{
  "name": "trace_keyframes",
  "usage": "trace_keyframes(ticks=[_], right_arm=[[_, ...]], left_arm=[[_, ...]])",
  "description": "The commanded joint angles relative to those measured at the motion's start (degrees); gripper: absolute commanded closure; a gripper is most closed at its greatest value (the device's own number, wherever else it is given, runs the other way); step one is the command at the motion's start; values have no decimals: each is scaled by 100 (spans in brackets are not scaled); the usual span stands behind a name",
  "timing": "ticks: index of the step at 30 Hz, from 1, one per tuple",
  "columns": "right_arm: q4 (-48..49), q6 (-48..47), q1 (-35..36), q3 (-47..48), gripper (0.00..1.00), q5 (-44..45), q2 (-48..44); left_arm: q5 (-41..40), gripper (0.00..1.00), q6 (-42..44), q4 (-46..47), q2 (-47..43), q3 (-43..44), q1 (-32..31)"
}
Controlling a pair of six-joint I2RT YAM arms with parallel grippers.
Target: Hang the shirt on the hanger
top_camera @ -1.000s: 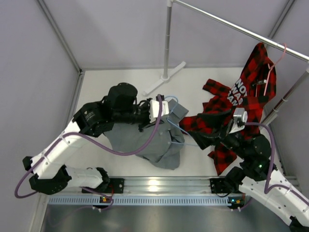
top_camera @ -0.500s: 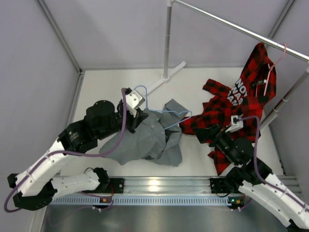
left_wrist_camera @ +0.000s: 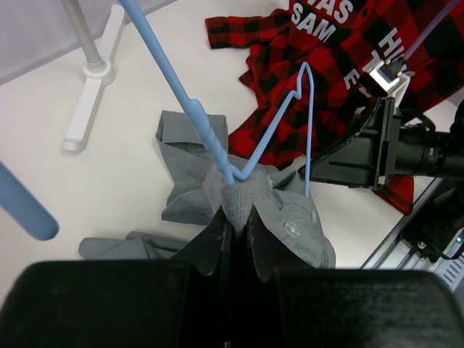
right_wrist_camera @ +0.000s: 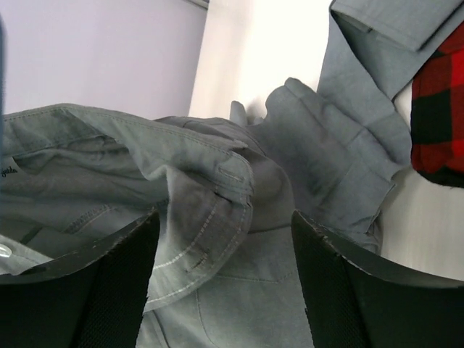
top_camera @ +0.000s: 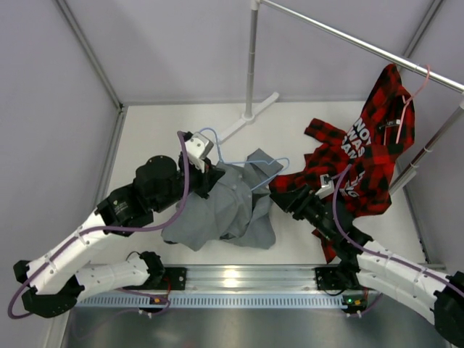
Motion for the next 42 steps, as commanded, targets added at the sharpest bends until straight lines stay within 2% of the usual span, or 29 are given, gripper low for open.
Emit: trace_keyframes(ticks=[1, 6, 12, 15, 22, 26, 30, 33, 36, 37, 38, 40, 42], right_arm=[[1735, 600, -60, -351, 31, -134, 300], [2844, 776, -69, -396, 32, -601, 976], [3747, 1330, -69, -984, 44, -12, 1197], [3750, 1278, -60, -1108, 45, -73, 1224], [4030, 1224, -60, -598, 47, -573, 1706], [4443, 1392, -60, -730, 50, -522, 2084], [4418, 1532, -60, -975, 52, -250, 2068], [4444, 1541, -60, -967, 50, -328, 2041], [4663, 1594, -34, -906, 38, -573, 2085], [4716, 1585, -34, -879, 29, -705, 2094], [4734, 1594, -25, -853, 27, -758, 2094], [4673, 1620, -34, -844, 24, -751, 2059], [4620, 1594, -34, -888, 27, -636, 2006]], left_arm=[[-173, 100, -212, 683, -189, -122, -15], [-111, 100, -221, 745, -206, -132, -15], [-76, 100, -230, 824, -321, -158, -14], [-24, 100, -230, 842, -321, -158, -15], [214, 100, -309, 1096, -356, -263, -14], [223, 100, -300, 1158, -382, -263, -15], [-31, 100, -300, 1184, -496, -272, -6], [-111, 100, -300, 1298, -628, -360, -15], [-129, 100, -327, 1421, -707, -465, -6], [-120, 100, -353, 1439, -699, -483, -14], [-120, 100, -370, 1448, -690, -483, -15], [-77, 100, -414, 1474, -690, -510, -6], [-50, 100, -450, 1536, -707, -536, -6]])
